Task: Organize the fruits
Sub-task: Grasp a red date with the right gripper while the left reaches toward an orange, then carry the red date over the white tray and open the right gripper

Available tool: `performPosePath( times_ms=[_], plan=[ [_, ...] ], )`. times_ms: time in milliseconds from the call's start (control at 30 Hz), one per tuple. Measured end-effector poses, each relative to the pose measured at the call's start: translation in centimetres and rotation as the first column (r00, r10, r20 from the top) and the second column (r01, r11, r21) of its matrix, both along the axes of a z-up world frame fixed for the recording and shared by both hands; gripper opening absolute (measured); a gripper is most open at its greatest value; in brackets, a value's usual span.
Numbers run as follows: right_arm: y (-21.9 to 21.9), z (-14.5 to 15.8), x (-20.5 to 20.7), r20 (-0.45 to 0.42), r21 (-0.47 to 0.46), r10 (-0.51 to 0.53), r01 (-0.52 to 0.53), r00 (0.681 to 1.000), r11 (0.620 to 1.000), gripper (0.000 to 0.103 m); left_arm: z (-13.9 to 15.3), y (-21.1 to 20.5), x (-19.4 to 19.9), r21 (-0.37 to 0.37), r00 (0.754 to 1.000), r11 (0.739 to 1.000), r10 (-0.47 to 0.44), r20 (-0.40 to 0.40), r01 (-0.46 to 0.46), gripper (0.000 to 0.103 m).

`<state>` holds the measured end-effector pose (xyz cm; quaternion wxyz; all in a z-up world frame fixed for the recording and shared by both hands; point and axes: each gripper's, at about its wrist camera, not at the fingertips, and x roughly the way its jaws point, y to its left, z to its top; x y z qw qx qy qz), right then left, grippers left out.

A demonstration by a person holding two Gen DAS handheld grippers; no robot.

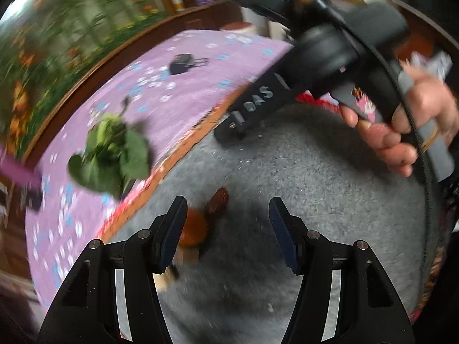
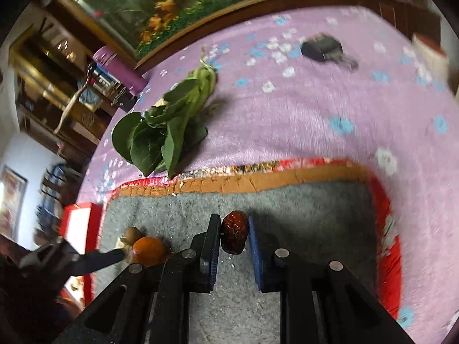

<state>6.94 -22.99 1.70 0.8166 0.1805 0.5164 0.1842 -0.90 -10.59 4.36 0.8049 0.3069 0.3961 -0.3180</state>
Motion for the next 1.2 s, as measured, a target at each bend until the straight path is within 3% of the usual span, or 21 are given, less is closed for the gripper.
performPosePath(
  times_ms=[67,267,433,533,633,833,1033,1200],
  plan=[
    [-0.3,-0.6,0.4,-0.032,0.023,-0.01,0.011,0.999,1.0,0.019,-0.5,-0.8,0.8,0.031,0.999,0.999,-0.035,-0.02,0.036,0.059],
    [-0.6,-1.3,0.8,-0.066,0.066,-0.02,0.024,0.998,0.998,0.019,-2.9,-1.1,3.7,0.104,0.993,0.994,-0.016,-0.115,0.028,0.038],
    [-0.8,-1.4,0.9,-0.076,0.083,-0.025,0.031,0.997,0.996,0.019,-3.0,-1.0,4.6,0.056,0.981,0.998,-0.014,-0.191,0.025,0.015],
    [-1.0,-1.4,0.8,-0.078,0.092,-0.023,0.03,0.997,0.995,0.019,-3.0,-1.0,4.1,0.06,0.983,0.998,-0.012,-0.186,0.024,0.015],
    [-0.9,-1.3,0.7,-0.082,0.121,-0.005,0.015,0.997,0.993,0.019,-2.9,-0.7,4.1,0.034,0.979,0.998,0.05,-0.199,-0.044,0.015],
    [-0.4,-0.1,0.2,-0.054,0.185,0.035,-0.025,0.998,0.983,0.019,-2.1,0.3,1.0,-0.079,0.972,0.985,0.135,-0.195,-0.152,0.015],
    [0.7,0.6,-0.7,-0.019,0.247,0.083,-0.075,0.996,0.966,0.019,0.9,3.9,-3.8,-0.226,0.957,0.934,0.244,-0.157,-0.275,0.015],
    [3.2,2.0,-2.0,0.065,0.276,0.135,-0.147,0.989,0.95,0.019,3.2,9.6,-8.3,-0.289,0.914,0.869,0.398,-0.075,-0.402,0.016]
  ],
)
